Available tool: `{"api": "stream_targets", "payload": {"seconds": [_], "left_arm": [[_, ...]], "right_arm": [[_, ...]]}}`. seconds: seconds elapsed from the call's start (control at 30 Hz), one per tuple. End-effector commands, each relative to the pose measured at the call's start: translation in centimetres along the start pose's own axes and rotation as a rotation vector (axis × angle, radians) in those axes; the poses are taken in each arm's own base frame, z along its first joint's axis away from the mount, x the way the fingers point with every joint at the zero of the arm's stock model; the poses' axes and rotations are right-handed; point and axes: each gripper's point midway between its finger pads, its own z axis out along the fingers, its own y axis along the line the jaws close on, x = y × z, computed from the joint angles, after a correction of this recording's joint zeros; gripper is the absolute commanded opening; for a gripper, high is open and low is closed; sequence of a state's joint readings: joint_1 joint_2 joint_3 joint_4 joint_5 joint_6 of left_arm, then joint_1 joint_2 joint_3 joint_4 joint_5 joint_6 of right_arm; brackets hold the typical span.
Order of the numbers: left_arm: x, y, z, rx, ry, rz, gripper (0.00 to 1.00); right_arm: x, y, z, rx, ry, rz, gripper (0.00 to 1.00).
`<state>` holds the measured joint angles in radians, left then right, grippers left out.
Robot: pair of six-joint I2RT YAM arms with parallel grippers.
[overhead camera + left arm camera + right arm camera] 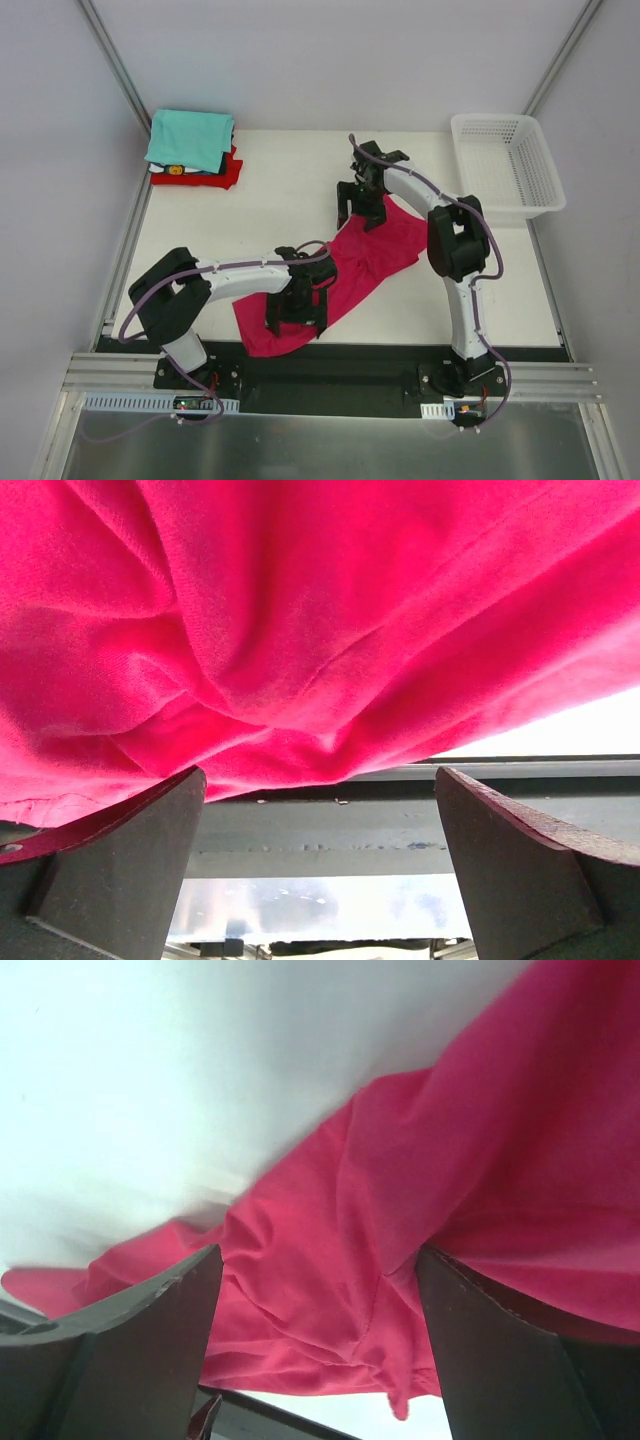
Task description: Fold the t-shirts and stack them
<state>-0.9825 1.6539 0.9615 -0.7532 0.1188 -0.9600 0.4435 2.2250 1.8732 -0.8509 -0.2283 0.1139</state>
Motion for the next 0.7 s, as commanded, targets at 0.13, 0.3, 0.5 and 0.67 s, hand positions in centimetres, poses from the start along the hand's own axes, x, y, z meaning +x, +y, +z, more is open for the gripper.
{"api": "stream_targets", "payload": {"seconds": [0.13,0.3,0.5,0.67], "left_arm": [[-1.7,1.6,-4.7,-0.114,-0.126,-0.005,0.99],[-3.9,1.4,-8.9,-0.104,-0.203,0.023,0.99],[-6.6,1.5,-13.9,-0.089,-0.309,0.070,0.99],[-10.6,4.2,-14.9,-0.089,-0.348,0.051,0.99]], "right_arm": [[1.1,1.1,-4.7,-0.007,-0.059,-0.068,0.83],[1.6,0.3,-8.7,0.043,-0.138,-0.095,0.84],[3.6,-0.5,-12.0,0.060,-0.198,-0.101,0.84],[7.3,-1.7,-15.6,0.045,-0.335,-0.055,0.78]]}}
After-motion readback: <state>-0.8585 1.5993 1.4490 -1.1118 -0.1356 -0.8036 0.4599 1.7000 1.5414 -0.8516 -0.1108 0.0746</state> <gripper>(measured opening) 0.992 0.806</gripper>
